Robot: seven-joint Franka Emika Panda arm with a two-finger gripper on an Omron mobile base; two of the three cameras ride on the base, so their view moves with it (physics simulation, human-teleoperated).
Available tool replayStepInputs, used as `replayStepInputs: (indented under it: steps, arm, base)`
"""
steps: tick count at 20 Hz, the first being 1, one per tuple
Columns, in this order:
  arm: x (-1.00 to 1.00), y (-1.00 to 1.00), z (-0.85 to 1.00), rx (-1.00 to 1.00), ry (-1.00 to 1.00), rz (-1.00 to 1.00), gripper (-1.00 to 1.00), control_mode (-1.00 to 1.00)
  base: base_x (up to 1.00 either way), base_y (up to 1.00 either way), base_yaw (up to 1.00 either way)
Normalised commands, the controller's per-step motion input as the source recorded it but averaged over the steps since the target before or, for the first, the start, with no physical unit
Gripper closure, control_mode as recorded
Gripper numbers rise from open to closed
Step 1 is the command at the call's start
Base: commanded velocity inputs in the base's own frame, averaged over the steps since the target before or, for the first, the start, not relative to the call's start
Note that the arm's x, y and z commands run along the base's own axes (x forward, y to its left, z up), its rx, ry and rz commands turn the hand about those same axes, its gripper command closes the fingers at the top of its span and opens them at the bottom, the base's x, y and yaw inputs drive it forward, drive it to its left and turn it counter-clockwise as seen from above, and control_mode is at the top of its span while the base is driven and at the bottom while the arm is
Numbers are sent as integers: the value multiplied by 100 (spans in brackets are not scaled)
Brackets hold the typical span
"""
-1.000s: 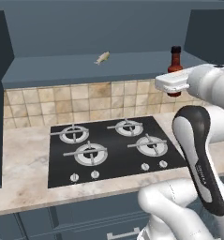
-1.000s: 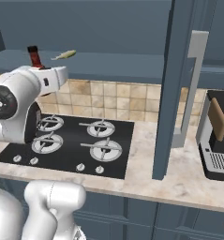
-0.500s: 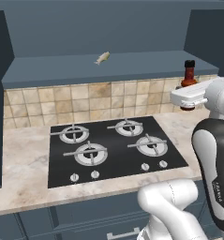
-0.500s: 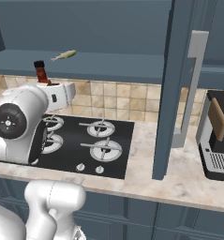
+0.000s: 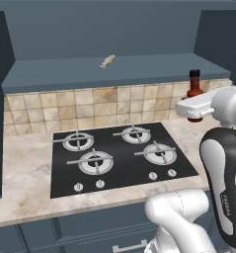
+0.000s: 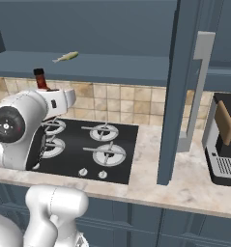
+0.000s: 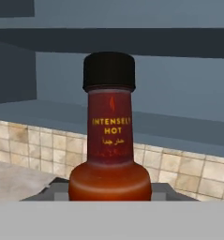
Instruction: The dining table condiment station is running low on condiment bottle. Refill the condiment station by opening the cabinet and taking the condiment bottle from the cabinet and placing it on the dining table.
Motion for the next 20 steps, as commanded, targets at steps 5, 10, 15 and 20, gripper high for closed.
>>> replayStepInputs:
  steps: [5,10,15,20]
  arm:
    - [0,12,-1,-2,0,0,100,100]
    - [0,0,0,0,0,0,100,100]
    - [0,0,0,0,0,0,100,100]
    - [0,0,0,0,0,0,100,100]
  base:
    - [0,47,0]
    - [-32,52,-16]
    - [-53,21,-46]
    - [-64,0,-64]
